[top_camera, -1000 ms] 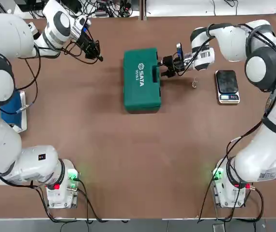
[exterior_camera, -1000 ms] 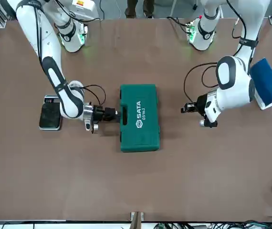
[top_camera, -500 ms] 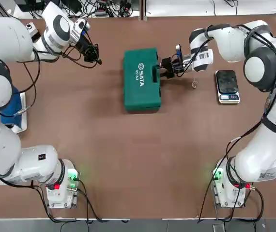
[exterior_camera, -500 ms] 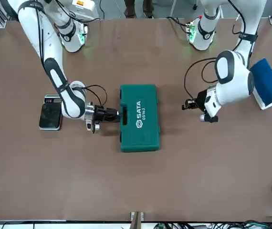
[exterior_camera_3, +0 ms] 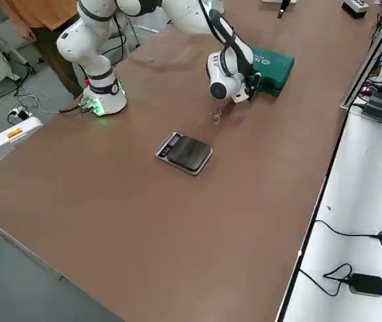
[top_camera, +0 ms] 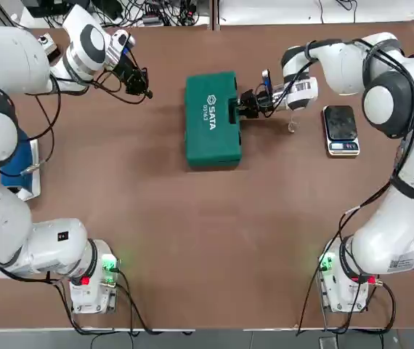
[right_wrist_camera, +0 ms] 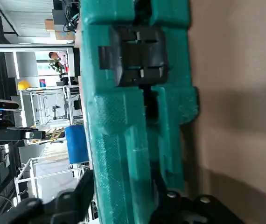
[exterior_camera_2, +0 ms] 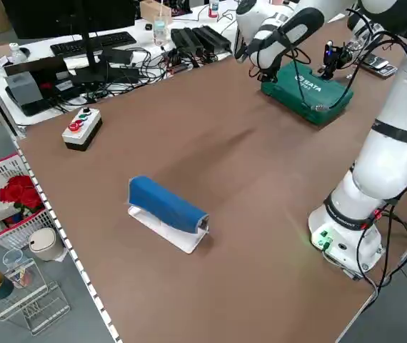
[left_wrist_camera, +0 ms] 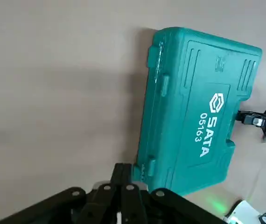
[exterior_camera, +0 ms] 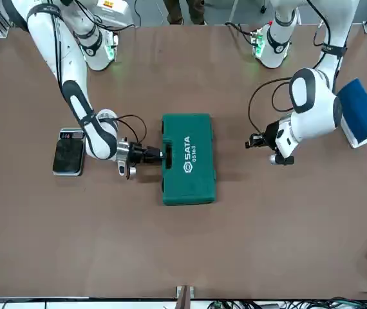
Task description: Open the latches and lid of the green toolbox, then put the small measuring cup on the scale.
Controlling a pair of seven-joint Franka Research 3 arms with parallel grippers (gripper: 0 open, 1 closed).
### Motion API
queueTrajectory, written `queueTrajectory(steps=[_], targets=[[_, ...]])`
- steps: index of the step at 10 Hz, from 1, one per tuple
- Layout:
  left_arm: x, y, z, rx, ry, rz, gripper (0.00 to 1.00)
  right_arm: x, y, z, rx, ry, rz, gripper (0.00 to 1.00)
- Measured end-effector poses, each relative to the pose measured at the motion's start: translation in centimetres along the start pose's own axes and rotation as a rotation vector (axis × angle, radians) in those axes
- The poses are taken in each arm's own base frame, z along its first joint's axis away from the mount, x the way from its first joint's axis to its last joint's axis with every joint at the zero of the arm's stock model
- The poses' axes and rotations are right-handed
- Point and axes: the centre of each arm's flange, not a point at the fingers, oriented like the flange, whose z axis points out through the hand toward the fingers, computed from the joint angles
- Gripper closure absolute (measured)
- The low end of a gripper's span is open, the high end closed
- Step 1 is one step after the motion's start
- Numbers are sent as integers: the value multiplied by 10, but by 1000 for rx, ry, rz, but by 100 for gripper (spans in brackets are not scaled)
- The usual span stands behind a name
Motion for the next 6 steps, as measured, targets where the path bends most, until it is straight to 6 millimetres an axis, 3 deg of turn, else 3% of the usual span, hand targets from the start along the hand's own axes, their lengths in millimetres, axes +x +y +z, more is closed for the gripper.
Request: queueTrajectory(steps=[1, 2, 6], targets=[[0, 0, 0, 0, 0, 0, 99, 0, 1, 0, -2, 2, -1, 52], [0, 0, 0, 0, 0, 0, 99, 0, 2, 0, -5, 4, 0, 67], [0, 0, -1, 0, 4, -1, 99, 4, -1, -1, -1, 8, -3, 79]])
